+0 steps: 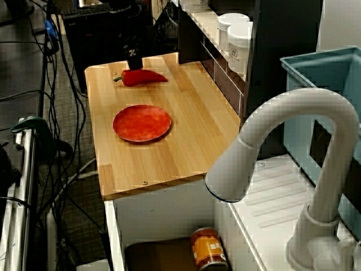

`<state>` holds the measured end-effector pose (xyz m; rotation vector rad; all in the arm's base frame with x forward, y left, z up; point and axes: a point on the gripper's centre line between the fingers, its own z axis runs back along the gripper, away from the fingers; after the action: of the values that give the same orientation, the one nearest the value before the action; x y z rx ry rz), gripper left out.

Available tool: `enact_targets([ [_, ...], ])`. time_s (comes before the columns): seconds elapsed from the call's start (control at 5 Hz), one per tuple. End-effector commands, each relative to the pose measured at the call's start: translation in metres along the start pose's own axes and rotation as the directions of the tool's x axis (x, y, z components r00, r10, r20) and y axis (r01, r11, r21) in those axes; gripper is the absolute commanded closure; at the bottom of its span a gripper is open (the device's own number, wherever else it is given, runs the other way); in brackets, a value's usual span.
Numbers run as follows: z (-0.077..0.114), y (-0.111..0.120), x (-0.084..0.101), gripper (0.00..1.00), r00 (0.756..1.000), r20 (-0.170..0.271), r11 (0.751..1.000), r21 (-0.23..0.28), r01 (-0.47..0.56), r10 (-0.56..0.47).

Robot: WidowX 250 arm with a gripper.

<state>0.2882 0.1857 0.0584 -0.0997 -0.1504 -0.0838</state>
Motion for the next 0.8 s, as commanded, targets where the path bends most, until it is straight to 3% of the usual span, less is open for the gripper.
enact_targets([
  [0.0, 0.029, -0.013, -0.013, 0.00, 0.997, 0.057, 0.999, 0.023, 0.043, -0.044],
  [0.2, 0.026, -0.025, -0.013, 0.00, 1.000, 0.019, 0.999, 0.041, 0.008, -0.009],
  [0.6, 0.023, -0.007, -0.007, 0.00, 1.000, -0.006, 0.998, 0.049, -0.027, 0.027],
])
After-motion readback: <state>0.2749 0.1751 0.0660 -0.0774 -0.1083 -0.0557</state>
